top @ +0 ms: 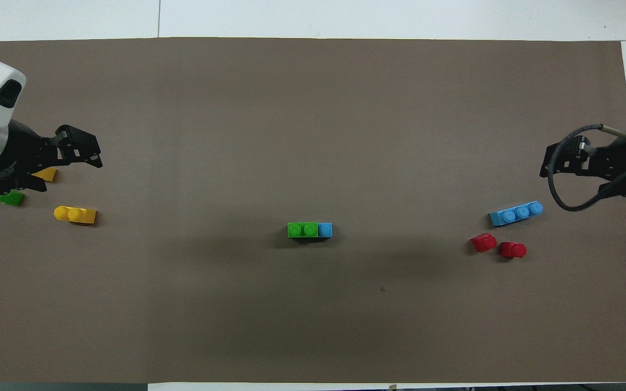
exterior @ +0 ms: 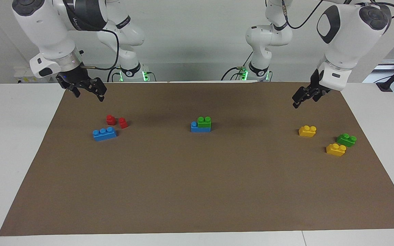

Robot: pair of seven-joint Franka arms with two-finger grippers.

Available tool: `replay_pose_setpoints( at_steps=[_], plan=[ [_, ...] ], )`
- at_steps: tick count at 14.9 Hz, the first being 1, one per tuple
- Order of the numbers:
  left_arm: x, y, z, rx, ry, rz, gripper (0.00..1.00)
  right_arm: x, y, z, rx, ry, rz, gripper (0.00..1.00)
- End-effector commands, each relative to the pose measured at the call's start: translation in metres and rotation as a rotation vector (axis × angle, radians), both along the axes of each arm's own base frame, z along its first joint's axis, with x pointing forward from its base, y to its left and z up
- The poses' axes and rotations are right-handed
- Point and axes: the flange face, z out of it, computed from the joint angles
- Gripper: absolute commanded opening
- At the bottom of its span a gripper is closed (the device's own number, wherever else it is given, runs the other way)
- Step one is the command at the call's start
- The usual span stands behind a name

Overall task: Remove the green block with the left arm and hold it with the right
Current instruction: 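Move the left gripper while the right gripper moves toward the joined bricks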

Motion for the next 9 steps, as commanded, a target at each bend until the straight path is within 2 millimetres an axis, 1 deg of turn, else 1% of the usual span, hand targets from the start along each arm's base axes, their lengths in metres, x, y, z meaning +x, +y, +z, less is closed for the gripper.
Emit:
replay_pose_setpoints(
  at_steps=[1,3,4,5,6,7,8,9],
  plan=[
    [-0.026,-0.026,-0.008,0.003,0.031,0.146,1.00,0.002,0.008,-0.014,0.069,0.017,-0.345,0.99],
    [-0.037,-0.044,-0.015,0.017,0.039,0.280,1.00,0.003,0.016,-0.027,0.127,0.079,-0.564,0.99],
    [-0.042,-0.055,-0.017,0.020,0.035,0.346,1.00,0.000,0.025,-0.036,0.137,0.117,-0.624,0.99],
    [-0.048,-0.067,-0.022,0.026,0.034,0.440,1.00,-0.002,0.039,-0.045,0.150,0.151,-0.684,0.99],
    [-0.052,-0.081,-0.025,0.022,0.015,0.551,1.00,-0.002,0.047,-0.058,0.178,0.177,-0.765,0.99],
    [-0.057,-0.095,-0.028,0.014,-0.002,0.642,1.00,-0.002,0.055,-0.066,0.218,0.208,-0.839,0.99],
    [-0.063,-0.108,-0.032,0.006,-0.013,0.731,1.00,-0.003,0.062,-0.073,0.254,0.245,-0.903,0.99],
    [-0.070,-0.122,-0.035,-0.004,-0.023,0.805,1.00,-0.003,0.065,-0.077,0.286,0.263,-0.959,0.99]
  ],
)
